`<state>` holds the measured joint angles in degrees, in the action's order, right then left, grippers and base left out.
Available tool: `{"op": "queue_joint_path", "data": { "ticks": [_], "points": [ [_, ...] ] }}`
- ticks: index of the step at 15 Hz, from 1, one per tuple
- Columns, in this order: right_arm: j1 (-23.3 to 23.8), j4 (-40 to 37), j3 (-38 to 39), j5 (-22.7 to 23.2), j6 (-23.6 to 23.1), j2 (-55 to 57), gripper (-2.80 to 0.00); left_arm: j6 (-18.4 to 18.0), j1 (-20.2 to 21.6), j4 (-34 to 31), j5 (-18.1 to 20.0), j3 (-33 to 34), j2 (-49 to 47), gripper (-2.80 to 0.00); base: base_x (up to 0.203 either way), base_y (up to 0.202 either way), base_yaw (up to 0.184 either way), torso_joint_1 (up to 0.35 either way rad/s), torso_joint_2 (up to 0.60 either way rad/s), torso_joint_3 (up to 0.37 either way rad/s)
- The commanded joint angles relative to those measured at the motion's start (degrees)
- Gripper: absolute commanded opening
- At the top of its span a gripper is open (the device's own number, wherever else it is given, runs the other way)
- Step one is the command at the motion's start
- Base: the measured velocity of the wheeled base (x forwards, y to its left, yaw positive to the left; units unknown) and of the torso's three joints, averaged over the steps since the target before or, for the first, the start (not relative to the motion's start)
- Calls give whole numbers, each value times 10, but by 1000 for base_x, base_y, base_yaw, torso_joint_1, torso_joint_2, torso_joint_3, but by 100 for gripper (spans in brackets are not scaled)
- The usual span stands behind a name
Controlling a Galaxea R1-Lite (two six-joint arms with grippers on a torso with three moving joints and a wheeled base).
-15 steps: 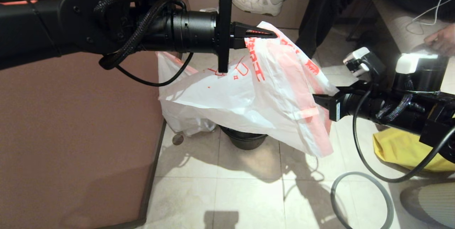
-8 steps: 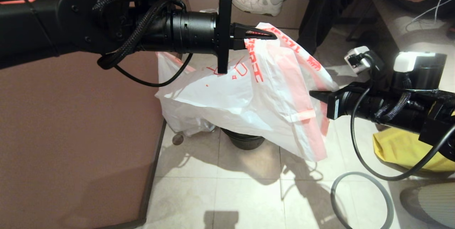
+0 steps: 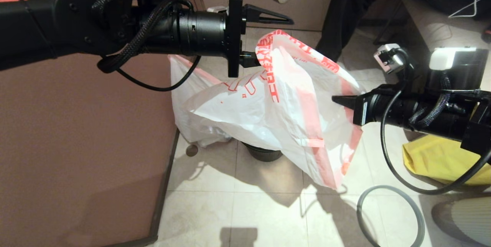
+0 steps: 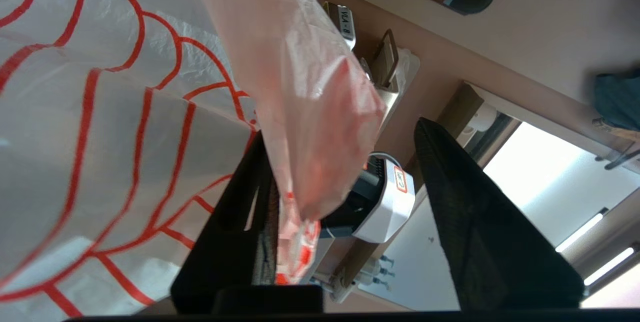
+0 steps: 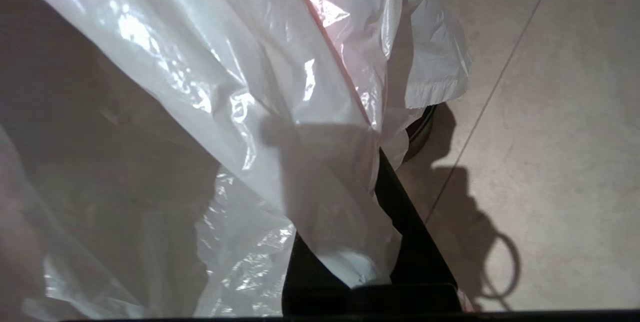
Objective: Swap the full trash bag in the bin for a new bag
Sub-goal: Put the new garbage bag on the trash can
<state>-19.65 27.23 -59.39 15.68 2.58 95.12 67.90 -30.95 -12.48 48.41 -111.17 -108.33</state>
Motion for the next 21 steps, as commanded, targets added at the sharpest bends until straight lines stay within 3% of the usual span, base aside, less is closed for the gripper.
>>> {"op": "queue_joint_path", "data": {
  "ticks": [1,3,5,8,10,15,16,17,19,21],
  "points": [
    [1,-3,-26,2,53,1,-280,3,10,-2,-2,1,13,0,0,0,0,0,0,0],
    [12,-6,-54,11,124,18,-280,-14,18,-18,-37,14,40,0,0,0,0,0,0,0],
    [34,-7,-63,62,158,43,-280,-53,24,-69,-96,29,63,0,0,0,0,0,0,0],
    [60,-5,-78,75,199,91,-280,-80,38,-105,-178,30,72,0,0,0,0,0,0,0],
    [86,-4,-91,76,214,111,-280,-81,51,-105,-197,35,81,0,0,0,0,0,0,0],
    [149,-6,-117,104,234,118,-280,-108,54,-132,-312,66,56,0,0,0,0,0,0,0],
    [155,-7,-120,104,234,118,-280,-113,55,-141,-322,66,45,-243,0,0,0,0,0,0],
    [157,-7,-120,105,234,118,-280,-117,55,-150,-335,66,30,-280,0,0,0,0,0,0],
    [157,-7,-121,105,234,119,-280,-138,56,-180,-362,64,-2,-280,0,0,0,0,0,0],
    [154,-7,-128,105,251,122,-280,-160,56,-203,-415,67,-39,-280,0,0,0,0,0,0]
  ]
}}
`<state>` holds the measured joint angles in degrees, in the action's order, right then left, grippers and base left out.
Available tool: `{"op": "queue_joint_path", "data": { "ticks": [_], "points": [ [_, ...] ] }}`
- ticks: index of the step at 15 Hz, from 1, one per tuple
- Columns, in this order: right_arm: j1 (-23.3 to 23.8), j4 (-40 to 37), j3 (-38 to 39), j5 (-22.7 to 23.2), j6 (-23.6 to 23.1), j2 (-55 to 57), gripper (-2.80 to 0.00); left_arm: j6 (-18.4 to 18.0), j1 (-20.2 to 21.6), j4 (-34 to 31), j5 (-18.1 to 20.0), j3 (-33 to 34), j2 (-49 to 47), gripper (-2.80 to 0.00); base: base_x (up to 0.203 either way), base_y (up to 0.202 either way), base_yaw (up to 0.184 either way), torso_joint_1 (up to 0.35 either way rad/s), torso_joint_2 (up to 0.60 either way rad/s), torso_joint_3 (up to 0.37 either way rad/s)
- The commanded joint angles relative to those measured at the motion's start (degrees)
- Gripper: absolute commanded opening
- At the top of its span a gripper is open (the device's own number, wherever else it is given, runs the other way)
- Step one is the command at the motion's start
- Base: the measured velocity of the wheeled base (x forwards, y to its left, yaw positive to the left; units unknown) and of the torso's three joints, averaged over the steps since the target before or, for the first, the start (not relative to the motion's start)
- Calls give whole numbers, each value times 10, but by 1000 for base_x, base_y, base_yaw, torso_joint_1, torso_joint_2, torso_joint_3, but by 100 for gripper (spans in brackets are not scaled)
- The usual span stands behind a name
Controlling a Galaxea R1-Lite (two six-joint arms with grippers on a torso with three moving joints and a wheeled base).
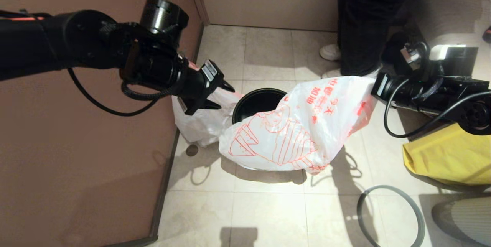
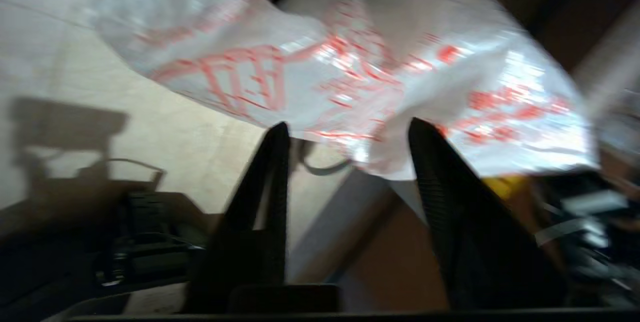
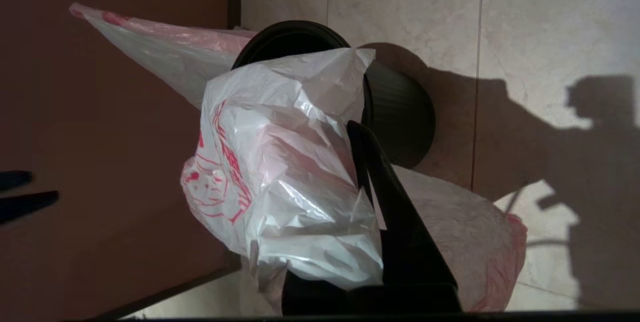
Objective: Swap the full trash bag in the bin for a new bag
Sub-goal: Put the new garbage bag on the trash can
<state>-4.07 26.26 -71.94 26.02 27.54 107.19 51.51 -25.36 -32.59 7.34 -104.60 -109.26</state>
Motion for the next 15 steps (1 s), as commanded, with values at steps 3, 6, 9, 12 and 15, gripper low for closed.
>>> {"op": "queue_joint_path", "data": {
  "ticks": [3,6,9,12,15],
  "points": [
    [-5,-11,-26,1,27,2,-280,-16,-4,-91,-84,21,-81,-280,0,0,0,0,0,0],
    [-11,-28,-49,1,28,11,-280,-24,-22,-129,-90,87,-90,-280,0,0,0,0,0,0],
    [-16,-28,-55,0,28,13,-280,-28,-35,-128,-91,116,-130,-280,0,0,0,0,0,0],
    [-22,-28,-56,-1,29,11,-280,-29,-39,-65,-91,95,-194,-280,0,0,0,0,0,0],
    [-21,-34,-65,-1,30,13,-280,-56,-44,-49,-138,49,-263,-280,0,0,0,0,0,0]
  ]
}}
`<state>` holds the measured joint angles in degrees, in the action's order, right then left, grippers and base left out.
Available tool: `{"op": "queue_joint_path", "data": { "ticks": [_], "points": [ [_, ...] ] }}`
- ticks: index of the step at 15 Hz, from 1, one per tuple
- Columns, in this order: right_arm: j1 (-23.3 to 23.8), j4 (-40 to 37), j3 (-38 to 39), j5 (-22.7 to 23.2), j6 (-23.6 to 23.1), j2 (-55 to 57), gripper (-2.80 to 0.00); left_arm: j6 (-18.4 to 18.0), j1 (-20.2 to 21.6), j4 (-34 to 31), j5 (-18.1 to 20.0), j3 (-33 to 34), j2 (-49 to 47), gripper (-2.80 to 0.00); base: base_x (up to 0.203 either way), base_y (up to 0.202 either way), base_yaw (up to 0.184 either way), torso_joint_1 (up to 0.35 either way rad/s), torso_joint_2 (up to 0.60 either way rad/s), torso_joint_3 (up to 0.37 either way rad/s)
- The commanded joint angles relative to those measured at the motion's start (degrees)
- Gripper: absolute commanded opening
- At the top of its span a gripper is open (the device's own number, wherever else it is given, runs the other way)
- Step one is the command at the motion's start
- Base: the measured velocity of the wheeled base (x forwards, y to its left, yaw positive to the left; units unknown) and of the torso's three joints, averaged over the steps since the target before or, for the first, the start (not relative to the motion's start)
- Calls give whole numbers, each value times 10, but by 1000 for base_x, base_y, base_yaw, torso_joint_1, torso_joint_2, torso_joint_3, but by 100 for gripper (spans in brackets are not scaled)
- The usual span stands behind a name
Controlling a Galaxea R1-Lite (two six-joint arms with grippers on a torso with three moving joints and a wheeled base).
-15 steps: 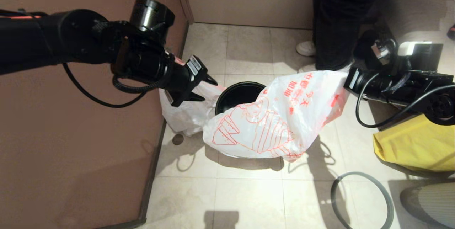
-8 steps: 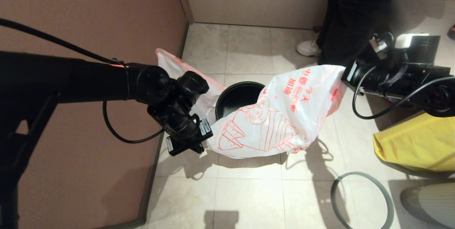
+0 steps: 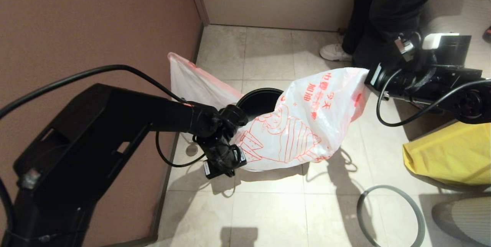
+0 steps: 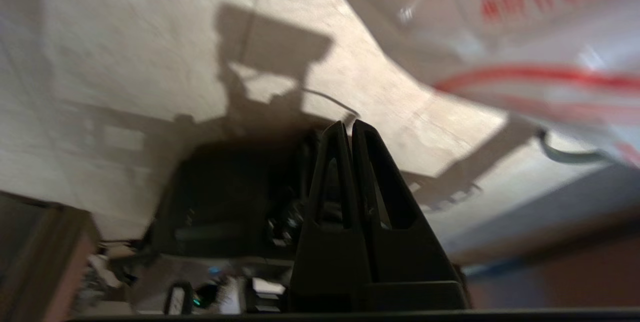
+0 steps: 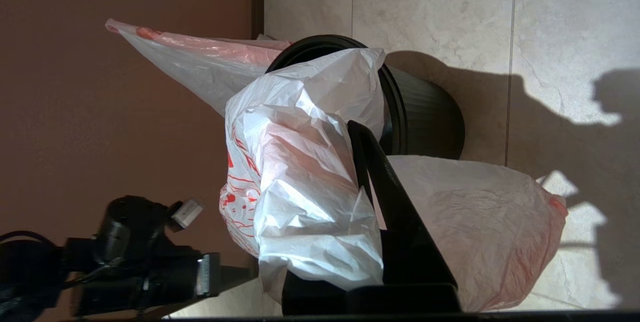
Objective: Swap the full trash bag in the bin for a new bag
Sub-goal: Put the new garbage bag on the trash can
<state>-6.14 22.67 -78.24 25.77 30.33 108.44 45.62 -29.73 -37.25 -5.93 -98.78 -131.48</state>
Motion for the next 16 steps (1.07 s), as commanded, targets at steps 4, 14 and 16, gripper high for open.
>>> {"op": "queue_joint_path", "data": {
  "ticks": [4,14,16],
  "points": [
    [0,-1,-6,2,2,0,-280,-22,2,-20,-118,-42,-72,-280,0,0,0,0,0,0],
    [0,-3,-10,2,3,1,-280,10,-6,117,-91,-128,-52,-280,0,0,0,0,0,0],
    [0,-1,-11,2,19,1,-280,5,-7,167,-99,-131,-40,-280,0,0,0,0,0,0]
  ]
}}
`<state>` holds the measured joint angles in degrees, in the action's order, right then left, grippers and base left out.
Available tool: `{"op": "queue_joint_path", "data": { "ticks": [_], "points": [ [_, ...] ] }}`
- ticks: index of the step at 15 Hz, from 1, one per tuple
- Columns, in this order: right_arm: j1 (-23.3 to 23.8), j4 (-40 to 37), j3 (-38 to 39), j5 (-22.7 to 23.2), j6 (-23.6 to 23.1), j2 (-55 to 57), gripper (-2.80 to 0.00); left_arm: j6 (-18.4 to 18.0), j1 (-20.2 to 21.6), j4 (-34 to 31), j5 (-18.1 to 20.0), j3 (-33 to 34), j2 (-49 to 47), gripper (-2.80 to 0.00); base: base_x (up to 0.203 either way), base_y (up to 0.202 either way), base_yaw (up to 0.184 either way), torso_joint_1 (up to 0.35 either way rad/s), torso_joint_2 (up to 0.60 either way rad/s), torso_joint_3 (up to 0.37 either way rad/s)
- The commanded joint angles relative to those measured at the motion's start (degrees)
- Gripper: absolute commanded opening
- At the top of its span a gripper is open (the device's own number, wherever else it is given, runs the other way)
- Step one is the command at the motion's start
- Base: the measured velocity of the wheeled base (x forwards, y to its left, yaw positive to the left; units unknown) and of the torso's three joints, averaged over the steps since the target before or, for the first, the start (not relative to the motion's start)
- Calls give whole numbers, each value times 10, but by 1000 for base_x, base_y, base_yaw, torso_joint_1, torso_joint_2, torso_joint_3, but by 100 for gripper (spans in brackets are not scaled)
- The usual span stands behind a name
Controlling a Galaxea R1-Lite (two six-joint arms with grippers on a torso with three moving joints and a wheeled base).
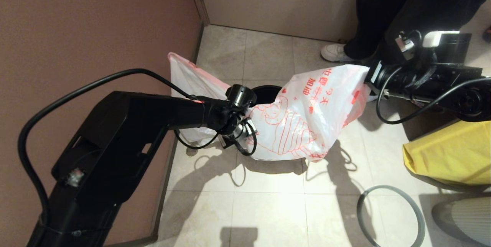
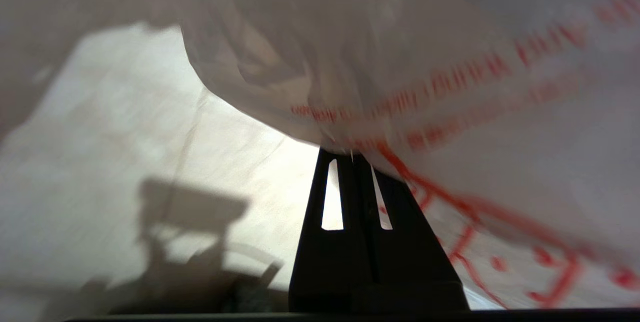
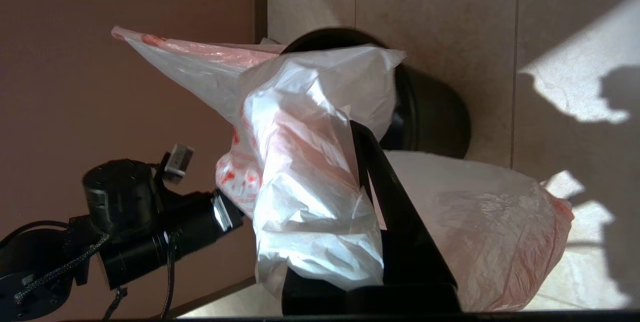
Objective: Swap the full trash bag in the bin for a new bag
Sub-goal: Put the new garbage bag on the trash can
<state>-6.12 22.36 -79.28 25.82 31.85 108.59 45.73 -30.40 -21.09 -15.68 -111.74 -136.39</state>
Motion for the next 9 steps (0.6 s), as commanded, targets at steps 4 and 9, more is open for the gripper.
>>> {"op": "queue_joint_path", "data": {
  "ticks": [4,9],
  "points": [
    [-1,3,0,3,18,2,-280,-23,-5,69,0,-1,12,-280,0,0,0,0,0,0],
    [0,6,0,3,20,14,-280,-38,-6,131,32,-4,6,-280,0,0,0,0,0,0]
  ]
}}
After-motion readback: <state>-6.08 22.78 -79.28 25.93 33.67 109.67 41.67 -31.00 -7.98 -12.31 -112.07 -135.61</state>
